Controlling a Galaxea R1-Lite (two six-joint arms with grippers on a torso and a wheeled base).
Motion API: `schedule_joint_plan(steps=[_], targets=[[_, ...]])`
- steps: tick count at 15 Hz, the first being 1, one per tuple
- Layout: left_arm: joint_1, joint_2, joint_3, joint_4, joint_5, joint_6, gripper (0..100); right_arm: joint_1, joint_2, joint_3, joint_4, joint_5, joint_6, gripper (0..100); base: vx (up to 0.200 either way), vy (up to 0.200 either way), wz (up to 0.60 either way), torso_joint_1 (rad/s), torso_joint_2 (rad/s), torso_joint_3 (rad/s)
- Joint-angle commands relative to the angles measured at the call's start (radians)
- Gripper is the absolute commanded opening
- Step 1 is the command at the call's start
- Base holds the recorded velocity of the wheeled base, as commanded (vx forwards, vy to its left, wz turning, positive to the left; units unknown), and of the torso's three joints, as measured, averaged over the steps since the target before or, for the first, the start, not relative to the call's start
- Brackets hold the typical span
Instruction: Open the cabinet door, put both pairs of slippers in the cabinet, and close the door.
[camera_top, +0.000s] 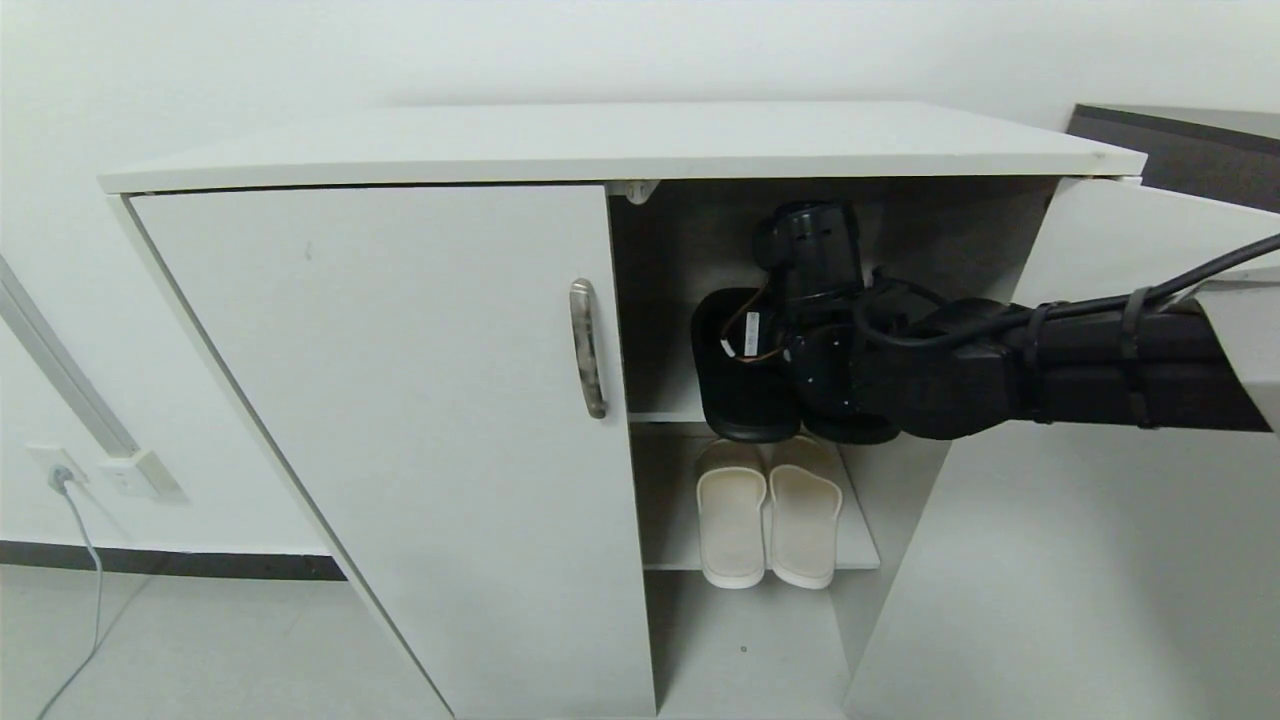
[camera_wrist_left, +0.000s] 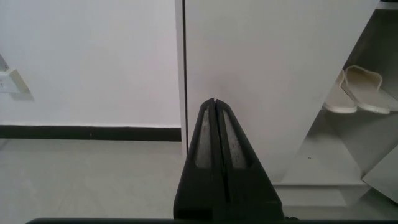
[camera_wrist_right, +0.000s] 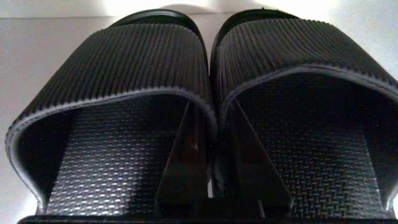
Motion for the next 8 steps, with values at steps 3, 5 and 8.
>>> schedule_joint_plan(steps=[3,5,8], targets=[[0.0,0.001,0.0,0.0,0.001,-0.001,0,-0.014,0.029,-0.014,-0.002,0.005,0.001,0,0.0,0.0,0.0,0.0,0.0,0.0],[0.0,0.001,0.0,0.0,0.001,-0.001,0,-0.02,0.03,-0.014,-0.002,0.008,0.001,0,0.0,0.0,0.0,0.0,0.0,0.0],[0.0,0.001,0.0,0.0,0.001,-0.001,0,-0.022,0.036,-0.014,-0.003,0.008,0.006,0,0.0,0.0,0.0,0.0,0.0,0.0]])
